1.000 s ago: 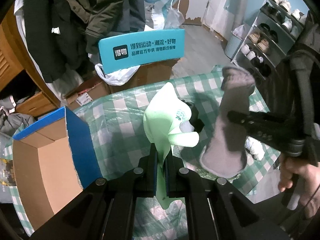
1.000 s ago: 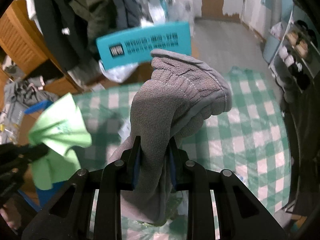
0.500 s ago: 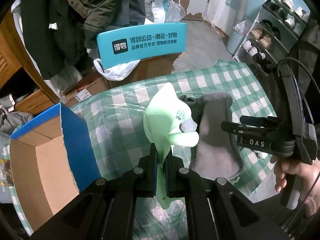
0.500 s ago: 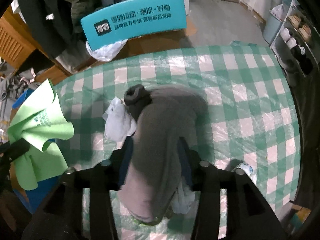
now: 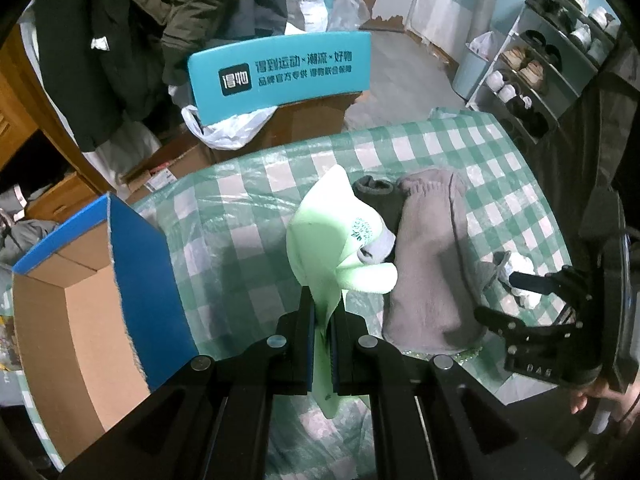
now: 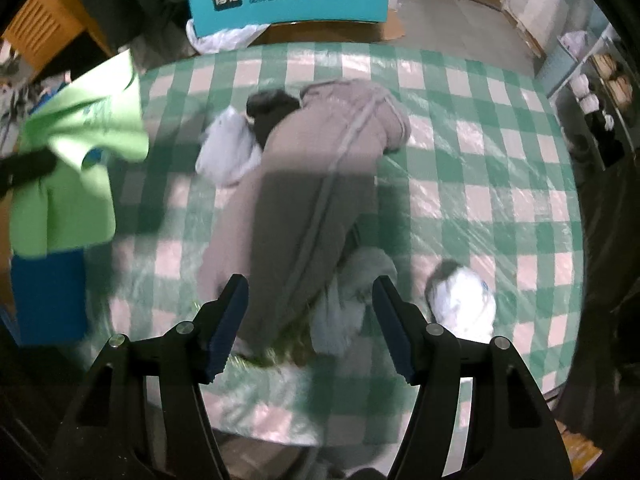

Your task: Organize soft objects

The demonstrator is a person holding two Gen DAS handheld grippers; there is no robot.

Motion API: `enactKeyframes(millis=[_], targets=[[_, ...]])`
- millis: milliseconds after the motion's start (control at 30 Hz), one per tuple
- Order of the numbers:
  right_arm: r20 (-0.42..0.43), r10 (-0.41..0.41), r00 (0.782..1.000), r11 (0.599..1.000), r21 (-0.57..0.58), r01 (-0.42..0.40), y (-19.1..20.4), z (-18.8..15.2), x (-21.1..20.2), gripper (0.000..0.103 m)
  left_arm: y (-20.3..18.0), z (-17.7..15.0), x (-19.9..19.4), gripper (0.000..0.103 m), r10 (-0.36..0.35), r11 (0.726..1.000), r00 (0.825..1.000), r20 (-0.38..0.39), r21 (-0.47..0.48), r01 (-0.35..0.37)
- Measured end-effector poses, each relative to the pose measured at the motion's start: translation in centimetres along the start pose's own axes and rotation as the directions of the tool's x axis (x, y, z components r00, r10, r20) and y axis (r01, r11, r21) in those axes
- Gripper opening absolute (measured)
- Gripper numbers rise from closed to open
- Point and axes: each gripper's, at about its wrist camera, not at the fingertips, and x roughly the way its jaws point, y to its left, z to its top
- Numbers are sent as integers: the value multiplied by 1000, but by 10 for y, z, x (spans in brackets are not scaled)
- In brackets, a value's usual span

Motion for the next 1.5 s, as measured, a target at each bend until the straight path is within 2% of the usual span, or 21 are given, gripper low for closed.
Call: enactKeyframes(millis=[267,500,667,933,1067,1167,1267,1500], targets=[[-71,-7,997,1000,-17,6,-1,-16,21,65,-7,0,-2,6,2,1000,1000,4,11,-2],[-65,-1,998,999,-37,-1,2,-28,13,65,-8,0,-1,6,3,1000,1000,0,11,-3],[-91,-12,996,999,-51,7,4,-36,19,65,-9,0,-4,6,0,1000,1000,6,14,0],[-163,-72,984,996,-65,62,4,-48,37,65,-8,0,-7,6,-4,1000,1000,12,10,4],[-116,-34,993,999,-17,32,-6,-47,27,65,-10,1,-10,6,-8,1000,1000,19,12,8],[-25,16,1000,999,36,-15,-16,-38,7,65,-12,1,-10,6,-8,1000,1000,20,11,8],[26,49,998,996,68,-50,-21,-28,-1,65,-11,1,-9,6,-7,1000,1000,13,8,7],[36,128,991,983,127,-132,-18,14,15,65,-7,0,-3,6,0,1000,1000,4,-1,0]])
